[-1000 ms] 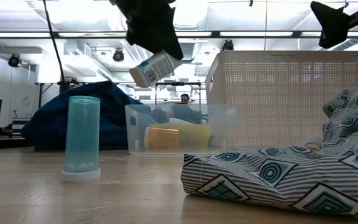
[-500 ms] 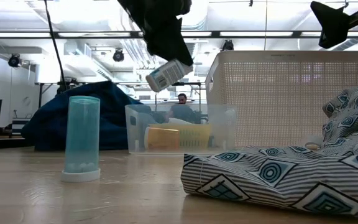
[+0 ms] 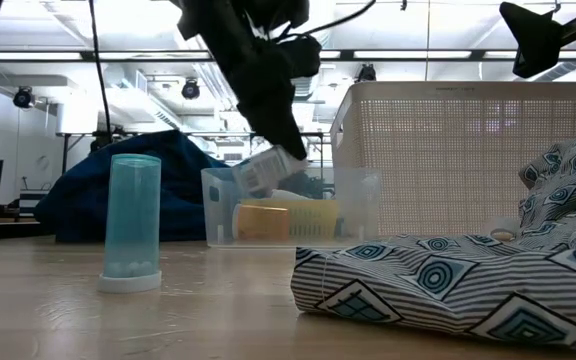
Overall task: Pick & Place Medicine items
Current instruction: Put the white medicine bottle into the transparent bin
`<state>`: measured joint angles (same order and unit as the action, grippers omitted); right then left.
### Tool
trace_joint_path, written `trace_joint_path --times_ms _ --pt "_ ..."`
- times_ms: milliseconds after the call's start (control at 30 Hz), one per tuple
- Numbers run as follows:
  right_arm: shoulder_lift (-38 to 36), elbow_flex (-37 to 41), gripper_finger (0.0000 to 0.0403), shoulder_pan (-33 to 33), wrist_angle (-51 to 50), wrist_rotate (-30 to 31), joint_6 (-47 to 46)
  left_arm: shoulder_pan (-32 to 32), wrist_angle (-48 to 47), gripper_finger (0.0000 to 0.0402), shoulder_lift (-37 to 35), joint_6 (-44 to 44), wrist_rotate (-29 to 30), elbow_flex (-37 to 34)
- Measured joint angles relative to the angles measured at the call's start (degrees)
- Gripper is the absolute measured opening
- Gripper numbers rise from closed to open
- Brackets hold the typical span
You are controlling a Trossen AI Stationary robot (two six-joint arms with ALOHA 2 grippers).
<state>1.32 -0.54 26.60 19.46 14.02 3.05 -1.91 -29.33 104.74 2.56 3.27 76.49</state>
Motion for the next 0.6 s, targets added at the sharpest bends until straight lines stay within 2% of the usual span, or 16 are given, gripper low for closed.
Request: trace_joint_path --times_ms 100,600 --pt "-0.02 0.00 0.0380 0.00 0.00 0.00 0.00 -0.03 -0.20 0.0194 0.91 1.54 -1.89 0.00" --pt "-0.02 0.00 0.0380 0.02 0.03 0.01 0.00 -0.40 -0.22 0.0194 6.84 2.15 -3.43 0.00"
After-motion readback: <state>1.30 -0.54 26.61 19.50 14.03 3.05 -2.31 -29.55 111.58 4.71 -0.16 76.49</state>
